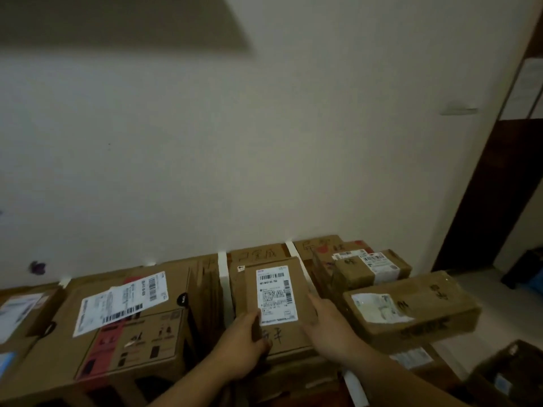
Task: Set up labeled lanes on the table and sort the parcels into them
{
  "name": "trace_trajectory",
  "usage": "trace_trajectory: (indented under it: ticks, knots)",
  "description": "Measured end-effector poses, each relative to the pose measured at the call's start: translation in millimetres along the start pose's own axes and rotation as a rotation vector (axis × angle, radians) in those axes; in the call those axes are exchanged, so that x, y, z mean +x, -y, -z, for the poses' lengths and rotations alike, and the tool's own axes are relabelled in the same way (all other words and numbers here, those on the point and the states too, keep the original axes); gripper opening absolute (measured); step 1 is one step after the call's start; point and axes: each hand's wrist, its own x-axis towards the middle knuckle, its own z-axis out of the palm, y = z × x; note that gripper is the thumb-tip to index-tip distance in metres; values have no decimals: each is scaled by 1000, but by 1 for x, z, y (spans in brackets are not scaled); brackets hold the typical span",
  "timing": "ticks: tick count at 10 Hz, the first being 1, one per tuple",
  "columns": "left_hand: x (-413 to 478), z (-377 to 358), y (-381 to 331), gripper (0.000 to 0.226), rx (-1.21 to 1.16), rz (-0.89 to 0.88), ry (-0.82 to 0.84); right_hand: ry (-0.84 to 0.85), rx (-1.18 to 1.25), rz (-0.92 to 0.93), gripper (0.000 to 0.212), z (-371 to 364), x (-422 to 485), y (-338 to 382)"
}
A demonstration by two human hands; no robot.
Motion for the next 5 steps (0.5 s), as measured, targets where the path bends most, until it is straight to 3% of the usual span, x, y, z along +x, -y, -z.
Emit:
trace_trajectory:
  ticks: [1,3,4,5]
  knots:
    - [2,-13,-2,56,-8,72,-1,63,-104,-34,52,0,8,-17]
    - [-6,-23,-19,63,-78,215,-54,129,-215,70,48,6,12,-26]
    - [-22,-14,-39,48,-42,195,-99,161,-210,106,49,19,14,-21]
    - [-41,2,-66,55,55,166,-206,160,-216,169,45,42,11,-7]
